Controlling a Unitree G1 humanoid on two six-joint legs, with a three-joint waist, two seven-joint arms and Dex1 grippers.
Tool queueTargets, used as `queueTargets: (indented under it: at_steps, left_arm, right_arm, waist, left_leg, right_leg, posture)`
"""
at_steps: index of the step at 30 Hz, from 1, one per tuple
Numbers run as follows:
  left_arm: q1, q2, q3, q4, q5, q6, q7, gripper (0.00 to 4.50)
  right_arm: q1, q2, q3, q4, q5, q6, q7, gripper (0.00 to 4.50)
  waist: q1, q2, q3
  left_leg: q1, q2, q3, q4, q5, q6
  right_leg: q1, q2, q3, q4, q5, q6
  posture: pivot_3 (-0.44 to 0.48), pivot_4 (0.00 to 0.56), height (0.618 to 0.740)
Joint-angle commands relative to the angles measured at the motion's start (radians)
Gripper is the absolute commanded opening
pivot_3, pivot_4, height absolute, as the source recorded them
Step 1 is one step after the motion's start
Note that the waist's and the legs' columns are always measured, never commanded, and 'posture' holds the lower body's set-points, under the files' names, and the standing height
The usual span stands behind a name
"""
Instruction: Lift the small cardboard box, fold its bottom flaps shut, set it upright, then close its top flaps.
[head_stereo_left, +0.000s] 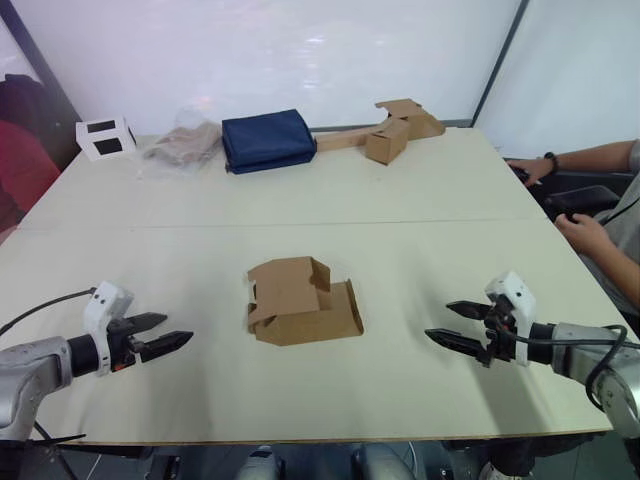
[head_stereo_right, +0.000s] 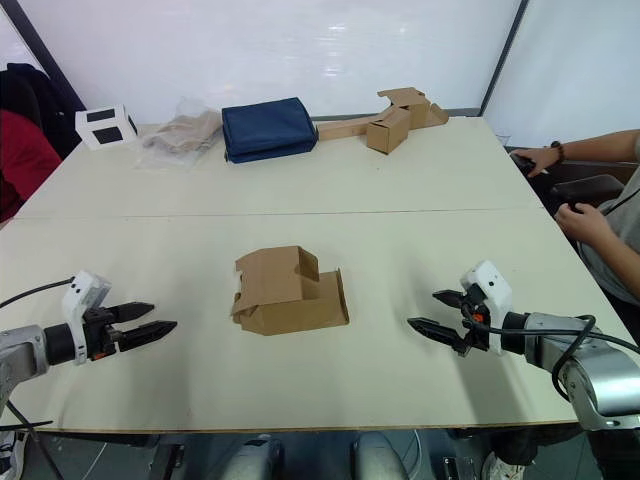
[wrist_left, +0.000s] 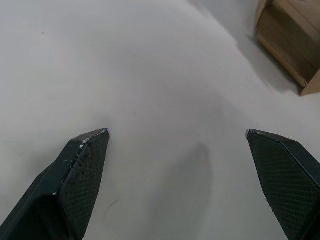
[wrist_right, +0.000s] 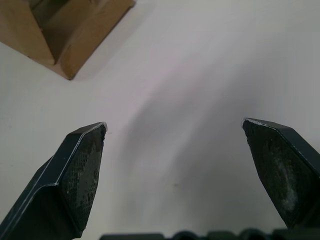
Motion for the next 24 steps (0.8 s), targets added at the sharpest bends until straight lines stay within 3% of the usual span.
queueTargets:
  at_steps: [1, 8, 10, 17, 24]
  left_arm:
    - [-0.060, 0.009, 0.010, 0.031, 0.013, -0.031, 0.003, 4.50]
    - [-0.101, 0.009, 0.003, 0.058, -0.014, 0.028, -0.015, 4.50]
    - [-0.129, -0.008, 0.013, 0.061, -0.064, 0.098, -0.016, 4.50]
    - [-0.192, -0.061, 0.012, -0.010, -0.427, 0.554, -0.113, 4.50]
    - [-0.304, -0.177, -0.057, 0.047, -0.456, 0.636, -0.063, 4.50]
  right_arm:
    - [-0.046, 0.008, -0.006, 0.007, -0.004, -0.012, -0.003, 4.46]
    - [-0.032, 0.005, -0.015, -0.023, 0.007, -0.001, 0.008, 4.46]
    - [-0.027, 0.005, -0.027, -0.058, 0.036, 0.022, 0.011, 4.46]
    - [-0.062, 0.020, -0.018, -0.331, 0.221, 0.185, -0.043, 4.46]
    - [-0.086, 0.029, -0.013, -0.482, 0.312, 0.261, -0.134, 4.46]
  waist:
    - [0.000, 0.000, 0.000]
    - [-0.001, 0.000, 0.000]
    - [-0.001, 0.000, 0.000]
    - [-0.002, 0.000, 0.000]
    - [0.003, -0.001, 0.000]
  left_leg:
    - [0.000, 0.000, 0.000, 0.000, 0.000, 0.000]
    - [0.000, 0.000, 0.000, 0.000, 0.000, 0.000]
    - [0.000, 0.000, 0.000, 0.000, 0.000, 0.000]
    - [0.000, 0.000, 0.000, 0.001, 0.000, 0.000]
    - [0.000, 0.000, -0.001, 0.002, 0.000, 0.000]
  right_leg:
    - [0.000, 0.000, 0.000, 0.000, 0.000, 0.000]
    - [0.000, 0.000, 0.000, 0.000, 0.000, 0.000]
    - [0.000, 0.000, 0.000, 0.000, 0.000, 0.000]
    - [0.000, 0.000, 0.000, 0.001, 0.000, 0.000]
    - [0.000, 0.000, -0.001, 0.002, 0.000, 0.000]
  posture:
    - [0.000, 0.150, 0.740]
    - [0.000, 0.150, 0.740]
    - [0.000, 0.150, 0.740]
    - [0.000, 0.150, 0.740]
    - [0.000, 0.150, 0.740]
